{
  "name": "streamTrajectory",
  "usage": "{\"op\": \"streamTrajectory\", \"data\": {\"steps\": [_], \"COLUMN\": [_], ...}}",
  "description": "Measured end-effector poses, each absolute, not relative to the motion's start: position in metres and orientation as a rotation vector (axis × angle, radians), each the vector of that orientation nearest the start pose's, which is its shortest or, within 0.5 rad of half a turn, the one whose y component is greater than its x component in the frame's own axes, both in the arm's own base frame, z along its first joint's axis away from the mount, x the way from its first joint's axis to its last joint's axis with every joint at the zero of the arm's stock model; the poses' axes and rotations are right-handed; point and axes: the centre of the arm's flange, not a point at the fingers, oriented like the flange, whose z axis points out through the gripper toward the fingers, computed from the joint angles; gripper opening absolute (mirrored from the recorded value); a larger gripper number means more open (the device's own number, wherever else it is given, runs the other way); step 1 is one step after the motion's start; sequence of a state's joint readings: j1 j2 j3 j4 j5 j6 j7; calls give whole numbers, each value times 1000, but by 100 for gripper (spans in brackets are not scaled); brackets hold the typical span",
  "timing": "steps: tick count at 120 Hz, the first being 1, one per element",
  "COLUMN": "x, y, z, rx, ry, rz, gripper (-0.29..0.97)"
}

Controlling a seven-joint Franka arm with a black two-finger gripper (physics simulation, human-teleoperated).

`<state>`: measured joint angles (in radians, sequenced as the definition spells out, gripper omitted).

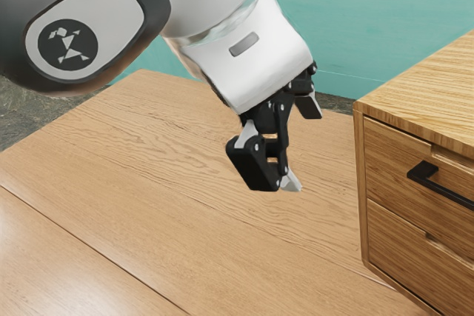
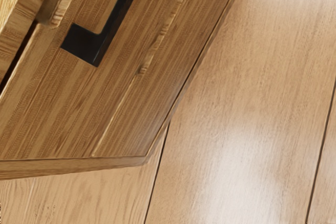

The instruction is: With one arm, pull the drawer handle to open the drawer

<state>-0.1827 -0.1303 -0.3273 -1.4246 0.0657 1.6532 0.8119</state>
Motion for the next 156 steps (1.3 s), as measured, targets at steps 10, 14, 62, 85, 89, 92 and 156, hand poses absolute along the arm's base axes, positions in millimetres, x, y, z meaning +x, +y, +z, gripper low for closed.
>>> {"op": "streamTrajectory", "data": {"steps": [10, 14, 62, 85, 89, 92, 156], "x": [438, 435, 447, 456, 456, 457, 475], "y": [-273, -280, -321, -341, -345, -348, -378], "z": [754, 754, 706, 699, 697, 695, 663], "rx": [-2219, -2175, -1889, -1782, -1764, -1754, -1608], "ry": [1887, 1919, 2136, 2183, 2195, 2203, 2218], "rz": [-517, -538, -603, -701, -713, -720, -764], "gripper": [67, 67, 65, 58, 56, 55, 45]}}
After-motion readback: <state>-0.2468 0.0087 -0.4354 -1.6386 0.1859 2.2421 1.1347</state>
